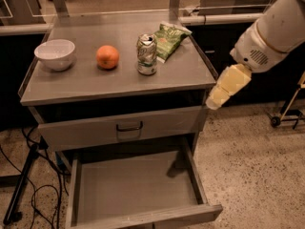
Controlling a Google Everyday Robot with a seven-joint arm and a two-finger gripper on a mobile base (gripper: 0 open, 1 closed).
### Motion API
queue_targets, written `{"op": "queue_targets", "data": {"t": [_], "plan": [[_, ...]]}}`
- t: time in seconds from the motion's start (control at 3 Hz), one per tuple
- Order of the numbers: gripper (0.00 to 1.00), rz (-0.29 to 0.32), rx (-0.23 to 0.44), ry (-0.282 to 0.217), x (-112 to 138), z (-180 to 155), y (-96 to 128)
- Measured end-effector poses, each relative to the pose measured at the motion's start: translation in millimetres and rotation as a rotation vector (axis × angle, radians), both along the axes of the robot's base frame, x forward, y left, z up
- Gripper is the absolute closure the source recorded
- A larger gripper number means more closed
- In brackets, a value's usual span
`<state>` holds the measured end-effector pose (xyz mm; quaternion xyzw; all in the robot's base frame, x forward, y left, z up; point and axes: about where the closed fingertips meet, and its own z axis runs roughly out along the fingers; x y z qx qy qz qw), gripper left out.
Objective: Place 7up can into middle drawer
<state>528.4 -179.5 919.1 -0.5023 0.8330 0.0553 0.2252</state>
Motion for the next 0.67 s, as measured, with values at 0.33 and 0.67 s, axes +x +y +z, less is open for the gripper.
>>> {"op": "queue_targets", "data": {"t": [0.33,0.67], "plan": [[0.0,-0.061,0.057,0.004,23.6,-8.5,9.2],[0.0,-0.071,0.065,0.006,26.5,-9.9,10.5]]}}
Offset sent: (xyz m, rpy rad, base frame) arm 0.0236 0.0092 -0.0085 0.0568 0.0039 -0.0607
